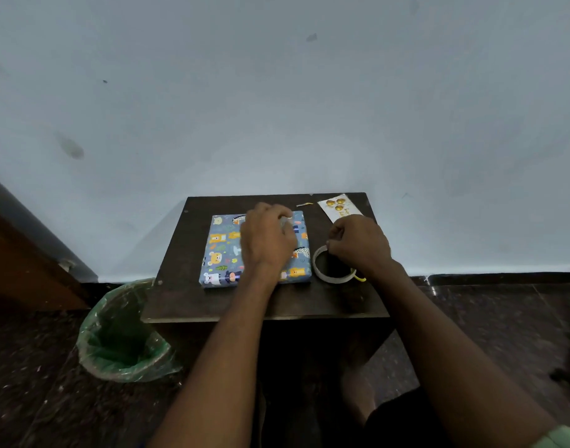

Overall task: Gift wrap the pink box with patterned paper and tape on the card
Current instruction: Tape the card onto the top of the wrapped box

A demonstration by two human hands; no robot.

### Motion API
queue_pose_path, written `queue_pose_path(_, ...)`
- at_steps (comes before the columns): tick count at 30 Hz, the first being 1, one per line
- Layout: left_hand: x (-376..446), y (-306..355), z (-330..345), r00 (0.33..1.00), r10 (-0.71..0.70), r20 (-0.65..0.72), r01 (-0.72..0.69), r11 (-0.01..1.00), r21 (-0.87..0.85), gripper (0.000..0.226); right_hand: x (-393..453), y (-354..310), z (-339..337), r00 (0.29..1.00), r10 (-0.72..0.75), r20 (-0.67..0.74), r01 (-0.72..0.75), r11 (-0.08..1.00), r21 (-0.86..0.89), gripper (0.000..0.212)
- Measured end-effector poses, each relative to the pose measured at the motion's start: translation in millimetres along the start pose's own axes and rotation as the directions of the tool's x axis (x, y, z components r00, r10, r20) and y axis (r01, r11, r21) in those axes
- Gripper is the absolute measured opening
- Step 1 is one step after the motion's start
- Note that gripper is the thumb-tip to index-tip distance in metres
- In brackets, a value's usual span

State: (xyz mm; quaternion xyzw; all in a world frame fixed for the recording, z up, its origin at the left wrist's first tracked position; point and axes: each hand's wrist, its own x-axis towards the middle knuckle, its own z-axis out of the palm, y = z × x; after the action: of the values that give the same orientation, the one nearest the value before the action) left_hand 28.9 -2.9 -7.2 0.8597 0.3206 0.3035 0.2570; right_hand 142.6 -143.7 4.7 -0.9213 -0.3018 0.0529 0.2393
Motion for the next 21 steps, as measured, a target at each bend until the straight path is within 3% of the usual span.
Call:
queue_pose_path(4,-5,30,36,0.994,0.067,0.091,-0.06,0.995,-0.082,0.02,9,-1,5,0.999,0.004,-0.033,-0.001,0.997,0.082,0.012)
queue_pose_path(9,-5,49,62,0.992,0.039,0.121,-0.037,0.999,-0.024,0.025,34,15,4,0.979,0.125,-0.16,-0.111,0.989,0.095,0.012)
queue_pose_path(15,2,56,73,0.995,-0.011,0.095,0.01,1.0,0.01,0.027,63,28,22,0.977,0.166,-0.133,-0.159,0.985,0.067,0.046)
queue_pose_path(21,10,52,68,0.994,-0.091,0.062,0.097,0.99,-0.103,0.023,70,25,28,0.963,0.25,-0.098,-0.234,0.961,0.145,0.066)
